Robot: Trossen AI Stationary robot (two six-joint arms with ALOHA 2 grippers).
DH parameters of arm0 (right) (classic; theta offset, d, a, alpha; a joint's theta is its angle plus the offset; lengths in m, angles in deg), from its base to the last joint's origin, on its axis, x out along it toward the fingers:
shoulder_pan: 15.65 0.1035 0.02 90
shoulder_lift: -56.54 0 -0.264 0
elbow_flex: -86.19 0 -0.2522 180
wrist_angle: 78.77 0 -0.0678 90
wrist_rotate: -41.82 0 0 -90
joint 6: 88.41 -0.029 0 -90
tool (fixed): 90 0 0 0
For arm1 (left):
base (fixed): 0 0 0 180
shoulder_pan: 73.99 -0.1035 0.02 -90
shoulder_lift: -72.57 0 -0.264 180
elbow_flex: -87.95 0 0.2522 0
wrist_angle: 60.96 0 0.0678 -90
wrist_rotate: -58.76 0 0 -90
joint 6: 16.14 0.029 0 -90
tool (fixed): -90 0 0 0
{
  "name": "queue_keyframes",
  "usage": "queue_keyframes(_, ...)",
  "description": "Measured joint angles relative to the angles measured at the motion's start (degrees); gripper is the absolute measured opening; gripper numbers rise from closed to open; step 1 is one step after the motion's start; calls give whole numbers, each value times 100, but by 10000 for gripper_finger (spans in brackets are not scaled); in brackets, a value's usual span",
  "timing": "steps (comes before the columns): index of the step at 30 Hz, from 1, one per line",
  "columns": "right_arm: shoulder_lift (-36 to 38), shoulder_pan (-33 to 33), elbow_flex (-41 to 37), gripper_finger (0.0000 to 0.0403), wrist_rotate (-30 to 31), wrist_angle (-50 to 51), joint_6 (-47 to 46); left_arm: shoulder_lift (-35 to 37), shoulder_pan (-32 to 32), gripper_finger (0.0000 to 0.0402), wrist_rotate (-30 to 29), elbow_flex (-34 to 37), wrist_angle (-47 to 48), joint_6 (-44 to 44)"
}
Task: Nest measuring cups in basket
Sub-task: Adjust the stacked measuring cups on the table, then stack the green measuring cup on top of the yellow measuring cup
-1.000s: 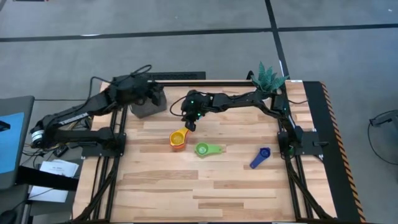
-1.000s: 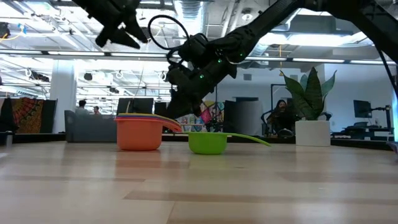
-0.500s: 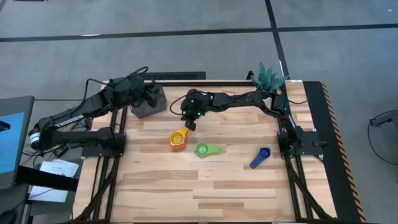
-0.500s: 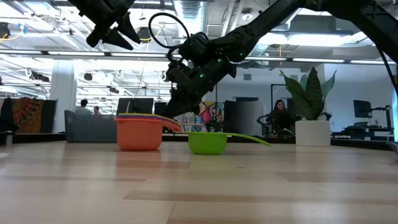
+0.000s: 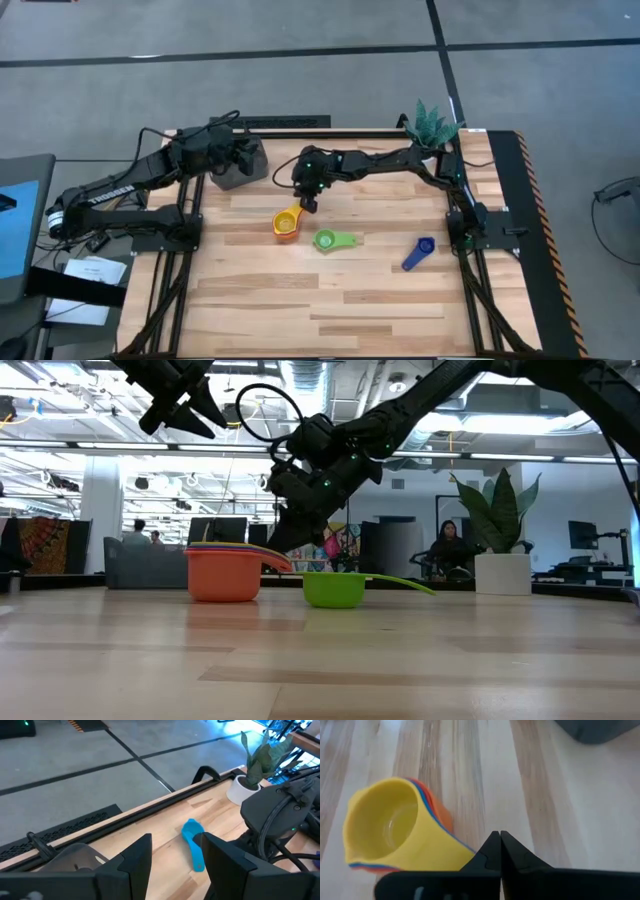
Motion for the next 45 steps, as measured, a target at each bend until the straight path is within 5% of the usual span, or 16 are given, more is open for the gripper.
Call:
queue_keyframes(29, 882, 713, 2, 5, -498, 1999, -124, 2, 240, 160, 119, 0, 211, -323)
queue_keyframes(38, 920, 936, 2, 56, -92, 2709, -375, 3, 1128, 160, -138, 0, 783, -1010)
queue_keyframes(45, 964, 1022, 2, 116, 325, 3161, -91, 3, 2368, 160, -1288, 0, 1341, -1933)
